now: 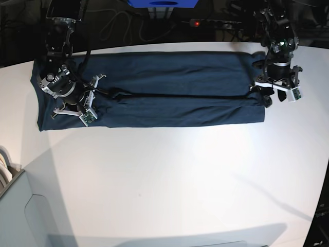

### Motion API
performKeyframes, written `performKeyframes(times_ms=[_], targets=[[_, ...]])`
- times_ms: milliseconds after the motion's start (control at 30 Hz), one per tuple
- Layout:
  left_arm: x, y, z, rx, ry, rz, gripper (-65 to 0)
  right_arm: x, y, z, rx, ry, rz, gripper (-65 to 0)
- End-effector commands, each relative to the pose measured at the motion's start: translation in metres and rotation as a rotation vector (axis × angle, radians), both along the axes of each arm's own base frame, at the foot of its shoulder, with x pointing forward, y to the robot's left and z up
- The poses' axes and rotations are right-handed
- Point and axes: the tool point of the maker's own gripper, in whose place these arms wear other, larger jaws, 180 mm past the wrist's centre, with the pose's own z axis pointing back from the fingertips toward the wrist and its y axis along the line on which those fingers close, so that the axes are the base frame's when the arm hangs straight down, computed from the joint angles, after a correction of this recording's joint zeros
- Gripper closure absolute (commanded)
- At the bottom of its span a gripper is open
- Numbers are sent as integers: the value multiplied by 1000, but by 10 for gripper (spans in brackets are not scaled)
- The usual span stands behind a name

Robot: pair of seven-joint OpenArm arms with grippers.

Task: Fold the T-shirt properly
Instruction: 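Regrasp the folded shirt's end with the right gripper, left holding its corner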

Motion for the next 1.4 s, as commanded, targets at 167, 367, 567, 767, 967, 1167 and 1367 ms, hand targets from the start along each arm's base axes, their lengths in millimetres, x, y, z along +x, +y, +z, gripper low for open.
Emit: performKeyframes(times_ms=[167, 367, 567, 767, 967, 1167, 1367], targets=[[4, 2, 11, 18, -40, -3, -314, -14, 5, 18, -10, -48, 33, 0], [5, 2, 12, 18, -43, -3, -314, -15, 4, 11, -5, -27, 30, -1], [5, 2, 11, 18, -41, -3, -315, -1, 0, -7, 12, 21, 10, -2], [4, 2, 11, 18, -40, -3, -316, 1, -1, -16, 25, 43, 4, -2], [4, 2, 11, 18, -40, -3, -316, 9, -1, -11, 27, 24, 3, -110], [4, 2, 11, 18, -40, -3, -316, 10, -1, -8, 26, 16, 4, -228], [4, 2, 11, 18, -40, -3, -316, 6, 0, -11, 28, 25, 4, -232]])
